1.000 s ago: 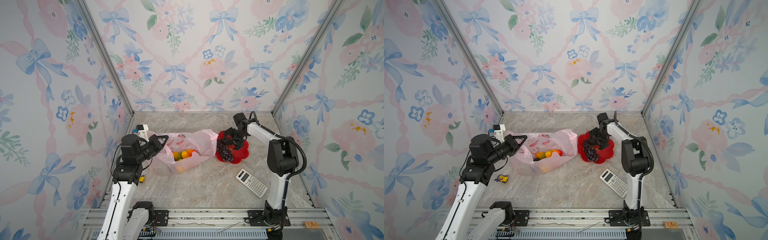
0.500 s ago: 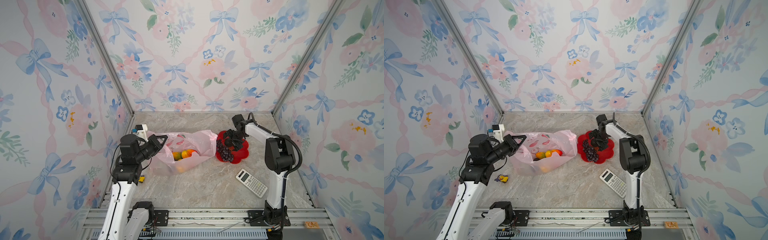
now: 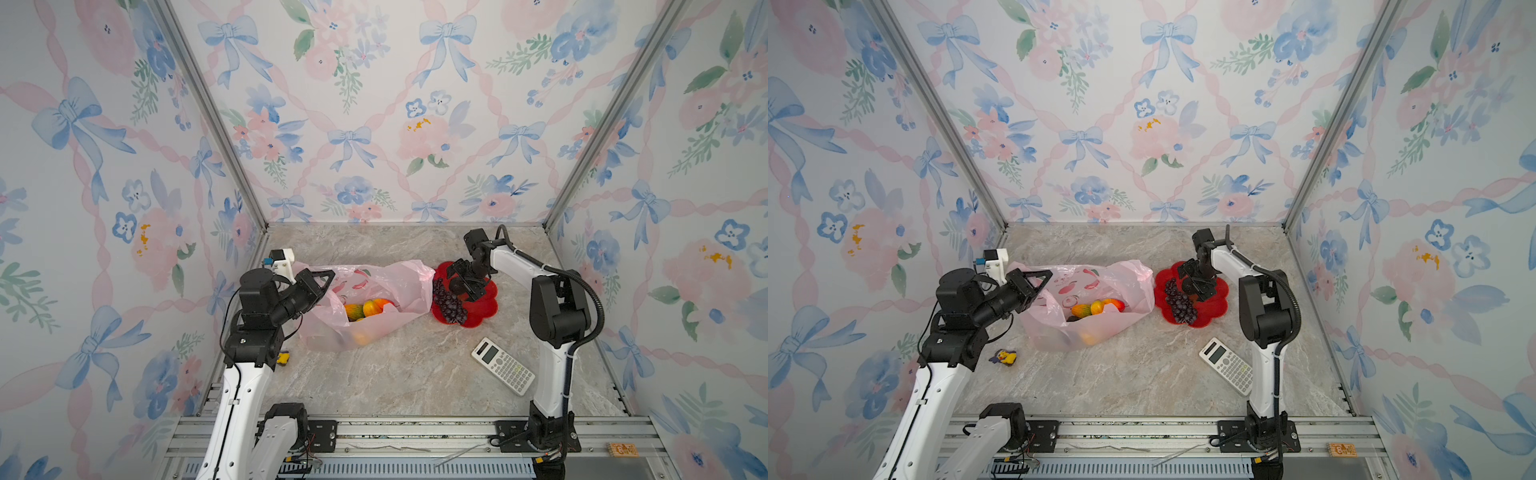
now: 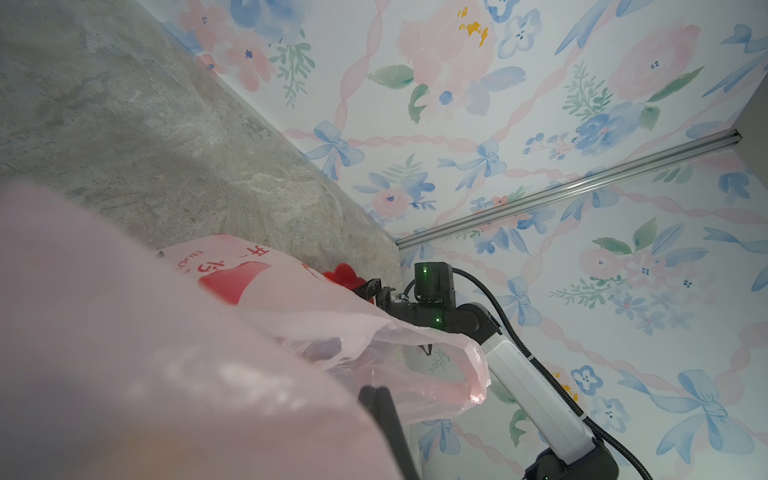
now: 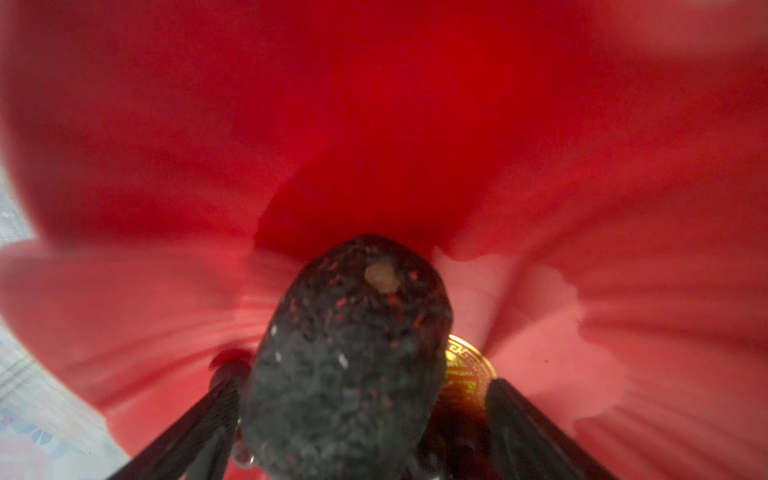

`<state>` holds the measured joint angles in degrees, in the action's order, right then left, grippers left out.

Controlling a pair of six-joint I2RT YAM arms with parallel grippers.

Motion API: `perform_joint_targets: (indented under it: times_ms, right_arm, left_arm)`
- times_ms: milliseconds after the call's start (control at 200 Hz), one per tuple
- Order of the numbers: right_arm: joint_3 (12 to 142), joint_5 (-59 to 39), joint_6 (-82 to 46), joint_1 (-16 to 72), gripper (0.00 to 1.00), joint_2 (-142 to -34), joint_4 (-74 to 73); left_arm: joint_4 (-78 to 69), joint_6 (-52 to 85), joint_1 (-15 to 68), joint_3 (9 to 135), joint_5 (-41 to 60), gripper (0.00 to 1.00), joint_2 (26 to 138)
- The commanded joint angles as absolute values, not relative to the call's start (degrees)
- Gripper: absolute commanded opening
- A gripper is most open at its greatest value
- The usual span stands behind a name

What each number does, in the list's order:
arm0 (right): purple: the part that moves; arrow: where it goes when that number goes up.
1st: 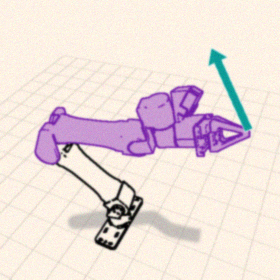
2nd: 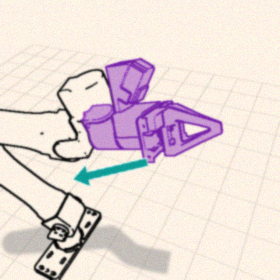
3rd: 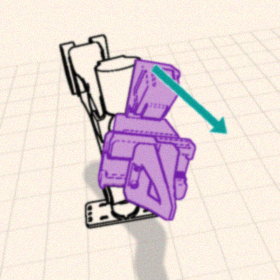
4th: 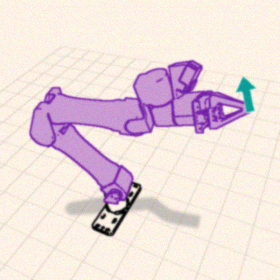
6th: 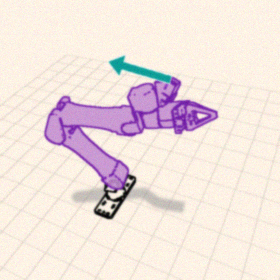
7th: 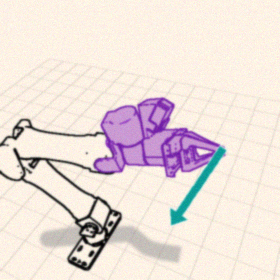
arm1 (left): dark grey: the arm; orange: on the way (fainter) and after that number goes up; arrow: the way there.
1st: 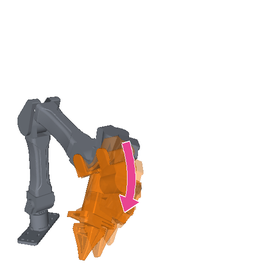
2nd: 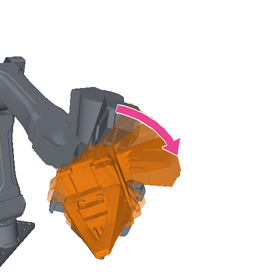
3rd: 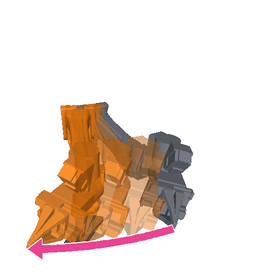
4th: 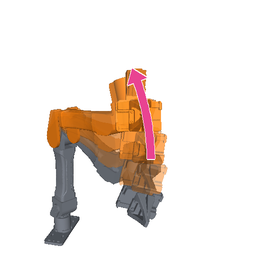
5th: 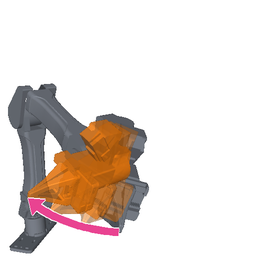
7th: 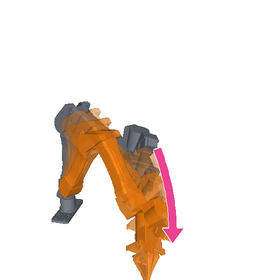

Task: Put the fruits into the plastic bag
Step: 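Lift the dark avocado up out of the bowl with the right gripper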

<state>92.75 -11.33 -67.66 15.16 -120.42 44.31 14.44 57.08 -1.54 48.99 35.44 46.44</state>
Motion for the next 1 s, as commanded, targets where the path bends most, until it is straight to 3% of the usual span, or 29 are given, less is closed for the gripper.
perform_joint_targets:
  times_ms: [0,425,620,995]
  right_arm:
    - [91.2,-10.8,-67.6,15.0,0.87,-121.5,44.1]
    - [87.5,-12.9,-68.3,13.3,0.57,-120.0,40.4]
    - [87.5,-14.1,-68.3,13.2,0.49,-120.3,39.3]
    - [89.3,-15.1,-65.6,12.5,0.45,-120.0,39.8]
  left_arm:
    - [14.6,56.2,-1.9,48.8,36.1,0.00,46.2]
    - [14.5,56.2,-2.0,48.8,35.9,0.00,46.5]
    - [14.5,56.2,-2.0,48.9,35.6,0.00,46.6]
    - [14.5,56.2,-2.0,49.0,35.3,0.00,47.0]
